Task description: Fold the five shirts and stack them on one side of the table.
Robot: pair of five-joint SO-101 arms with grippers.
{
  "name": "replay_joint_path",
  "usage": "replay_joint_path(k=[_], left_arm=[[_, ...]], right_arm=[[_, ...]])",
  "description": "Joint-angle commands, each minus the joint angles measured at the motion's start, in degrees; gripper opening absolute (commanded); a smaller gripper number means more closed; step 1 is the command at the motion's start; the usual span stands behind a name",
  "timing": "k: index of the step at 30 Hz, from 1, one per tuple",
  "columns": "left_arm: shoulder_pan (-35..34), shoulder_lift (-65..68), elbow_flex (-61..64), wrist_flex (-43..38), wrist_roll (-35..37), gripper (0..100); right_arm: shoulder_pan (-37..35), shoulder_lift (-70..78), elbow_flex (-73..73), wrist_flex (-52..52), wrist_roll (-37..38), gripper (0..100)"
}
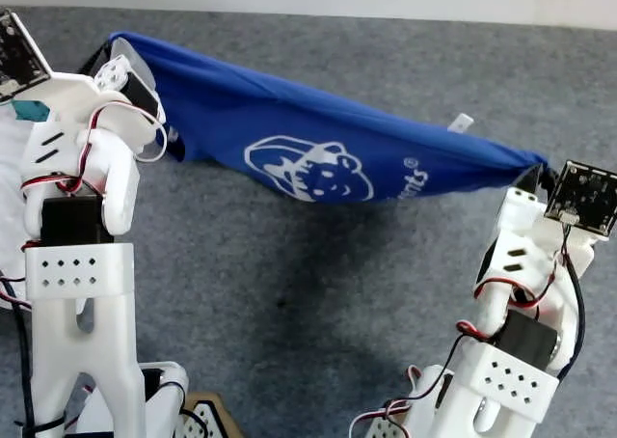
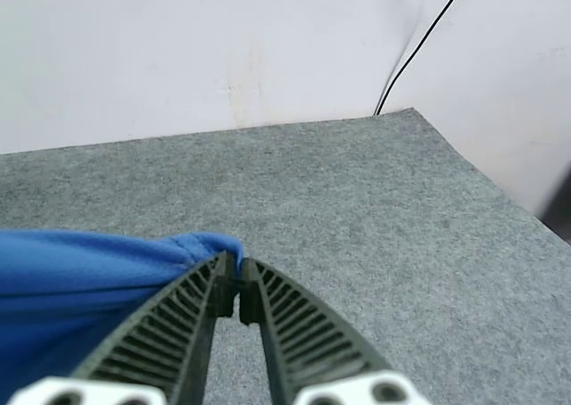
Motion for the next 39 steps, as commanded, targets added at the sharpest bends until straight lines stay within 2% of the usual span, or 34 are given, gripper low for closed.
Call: replay_joint_path(k=[1,7,9,12,17,22,25,31,33,36,39], left_arm=[[-1.7,-2.2,-2.9,-1.0,0.7,1],[-1.6,-2.2,-2.8,-0.9,0.7,1],[-1.6,-2.2,-2.2,1.6,0.5,1],[-1.6,-2.2,-2.3,10.0,-0.4,1],[0.5,-2.2,-2.2,26.6,-9.4,1],[3.4,-2.2,-2.2,42.1,-14.0,1],[3.6,-2.2,-2.2,48.3,-16.6,1],[3.3,-2.2,-2.3,54.9,-21.8,1],[3.3,-2.2,-2.3,55.4,-22.4,4],[3.2,-2.2,-2.2,55.4,-22.1,15],[3.3,-2.2,-2.2,55.4,-22.1,26]], right_arm=[[-1.4,-0.7,-1.0,-0.3,-1.9,0.5],[-7.2,-0.4,-6.1,5.8,-6.4,0.5],[-8.8,-0.4,-6.4,8.9,-6.5,0.5],[-10.9,-0.6,-6.1,14.5,-6.4,0.5],[-12.5,-0.5,-6.1,26.0,-6.2,0.5],[-13.1,-0.5,-6.1,33.3,-6.2,0.5],[-13.1,-0.4,-6.1,36.9,-5.4,0.6],[-12.9,-0.4,-5.8,42.2,3.5,3.0],[-12.8,-0.5,-4.4,42.4,6.5,9.8],[-12.7,-0.6,-2.3,40.9,4.7,21.9],[-12.6,-0.7,-1.8,39.3,4.3,22.5]])
